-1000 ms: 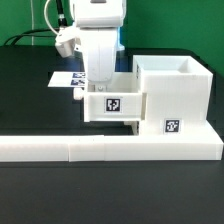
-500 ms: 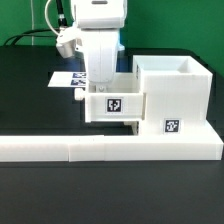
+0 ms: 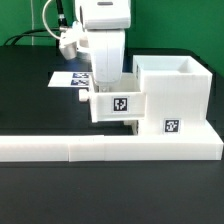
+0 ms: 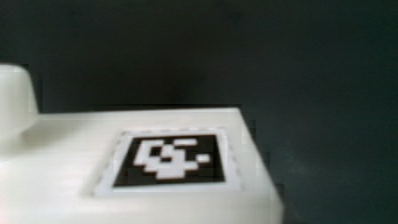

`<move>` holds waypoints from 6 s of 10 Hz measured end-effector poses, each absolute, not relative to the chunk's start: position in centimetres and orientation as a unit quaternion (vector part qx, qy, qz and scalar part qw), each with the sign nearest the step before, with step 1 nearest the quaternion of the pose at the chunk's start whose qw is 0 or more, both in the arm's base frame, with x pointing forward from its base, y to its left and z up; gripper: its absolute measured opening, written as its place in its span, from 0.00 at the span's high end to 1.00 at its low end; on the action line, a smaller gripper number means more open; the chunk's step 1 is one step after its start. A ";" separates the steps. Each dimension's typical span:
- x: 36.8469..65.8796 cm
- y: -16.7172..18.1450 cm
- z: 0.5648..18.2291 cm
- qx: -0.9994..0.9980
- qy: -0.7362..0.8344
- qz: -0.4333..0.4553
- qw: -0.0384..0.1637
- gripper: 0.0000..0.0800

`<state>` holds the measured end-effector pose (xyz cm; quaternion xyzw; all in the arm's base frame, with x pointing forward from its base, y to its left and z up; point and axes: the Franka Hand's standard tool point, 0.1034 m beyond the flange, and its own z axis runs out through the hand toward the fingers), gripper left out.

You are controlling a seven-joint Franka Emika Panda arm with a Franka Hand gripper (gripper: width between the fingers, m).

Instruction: Assemble drawer

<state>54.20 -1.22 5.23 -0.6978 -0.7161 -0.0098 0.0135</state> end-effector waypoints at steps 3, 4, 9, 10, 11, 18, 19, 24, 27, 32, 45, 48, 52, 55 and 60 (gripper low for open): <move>54.3 -1.1 5.2 -0.699 -0.715 -0.010 0.013 0.95; 54.5 -0.9 5.3 -0.707 -0.707 -0.011 0.012 0.95; 54.6 -0.7 5.2 -0.727 -0.686 -0.012 0.012 0.95; 54.6 -0.7 5.2 -0.727 -0.686 -0.012 0.012 0.95; 54.6 -0.7 5.2 -0.727 -0.687 -0.012 0.012 0.95; 54.9 -0.2 5.2 -0.720 -0.694 -0.015 0.009 0.95; 54.9 -0.2 5.2 -0.720 -0.694 -0.015 0.009 0.95; 55.1 0.6 5.4 -0.710 -0.704 -0.010 -0.002 0.95; 55.1 0.8 5.4 -0.722 -0.692 -0.006 -0.008 0.95; 55.5 0.5 5.8 -0.723 -0.690 -0.003 -0.008 0.69; 55.2 -6.8 9.0 -0.681 -0.732 -0.005 0.033 0.19; 56.0 -7.0 7.3 -0.677 -0.731 -0.038 0.078 0.19; 55.9 -3.4 6.3 -0.705 -0.703 -0.032 0.093 0.19; 56.0 -0.7 6.1 -0.709 -0.698 -0.028 0.096 0.19; 55.6 -0.8 5.9 -0.710 -0.696 -0.023 0.103 0.19</move>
Offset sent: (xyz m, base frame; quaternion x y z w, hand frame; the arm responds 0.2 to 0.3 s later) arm 0.0137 0.0143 -0.0017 -0.0146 -0.0059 0.0177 0.9997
